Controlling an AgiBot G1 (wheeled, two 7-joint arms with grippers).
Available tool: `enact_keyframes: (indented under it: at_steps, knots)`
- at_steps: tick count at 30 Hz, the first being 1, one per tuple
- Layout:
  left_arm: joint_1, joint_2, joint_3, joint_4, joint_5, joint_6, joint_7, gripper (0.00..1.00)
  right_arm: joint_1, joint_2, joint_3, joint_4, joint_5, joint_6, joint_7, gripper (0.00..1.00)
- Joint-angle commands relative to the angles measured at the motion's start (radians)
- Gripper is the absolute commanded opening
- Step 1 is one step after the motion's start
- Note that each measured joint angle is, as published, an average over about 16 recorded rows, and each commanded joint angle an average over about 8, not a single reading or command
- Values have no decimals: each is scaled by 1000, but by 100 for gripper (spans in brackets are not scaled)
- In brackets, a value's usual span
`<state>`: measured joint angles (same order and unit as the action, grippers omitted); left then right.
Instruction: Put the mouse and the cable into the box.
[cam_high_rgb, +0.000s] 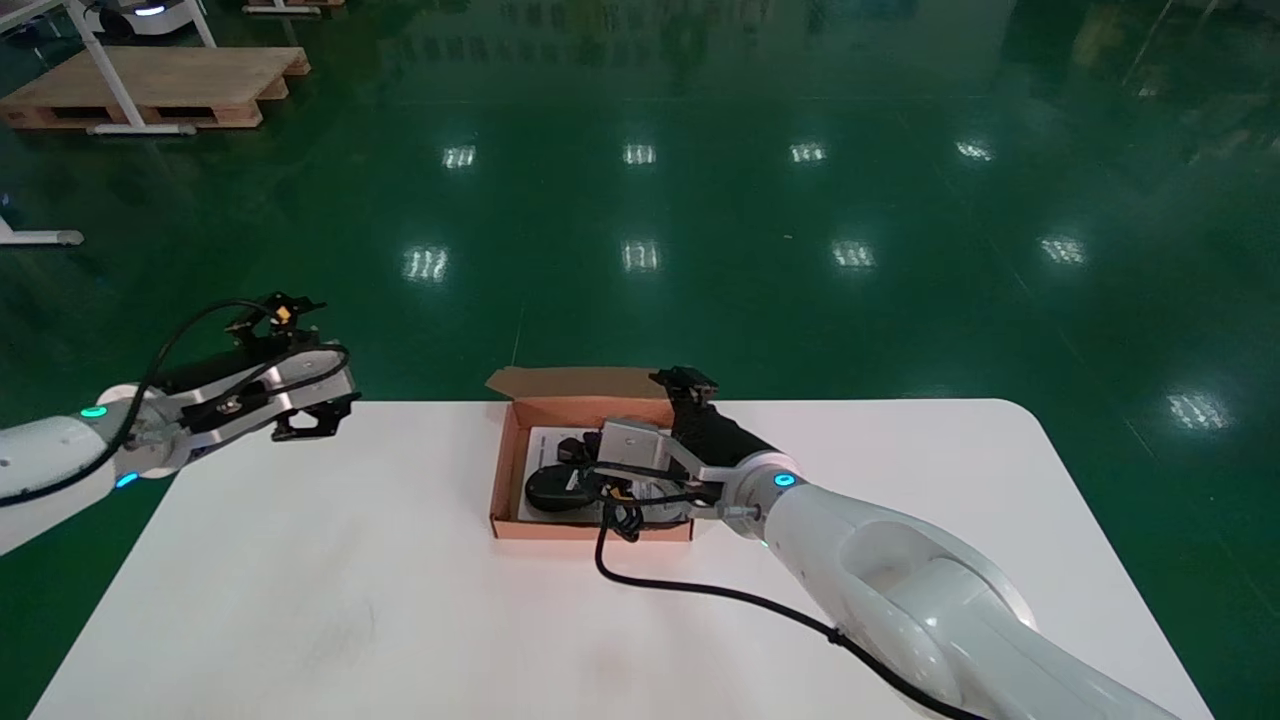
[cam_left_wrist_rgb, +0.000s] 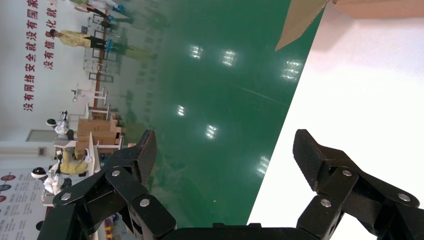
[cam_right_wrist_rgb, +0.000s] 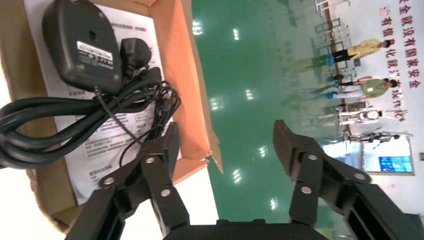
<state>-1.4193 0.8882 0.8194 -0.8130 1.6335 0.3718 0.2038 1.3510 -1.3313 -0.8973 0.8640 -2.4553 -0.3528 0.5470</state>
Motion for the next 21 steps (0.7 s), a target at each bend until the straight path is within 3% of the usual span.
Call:
enact_keyframes:
  at_steps: [1, 10, 21]
  knots:
    - [0, 0, 0, 0, 0, 0, 0, 100, -4, 9, 8, 6, 23, -15, -5, 100]
    - [8, -7, -13, -11, -22, 28, -10, 100, -47, 123, 106, 72, 295, -195, -62, 100]
    - [68, -55, -107, -93, -179, 223, -78, 100, -101, 263, 226, 154, 630, -417, -131, 100]
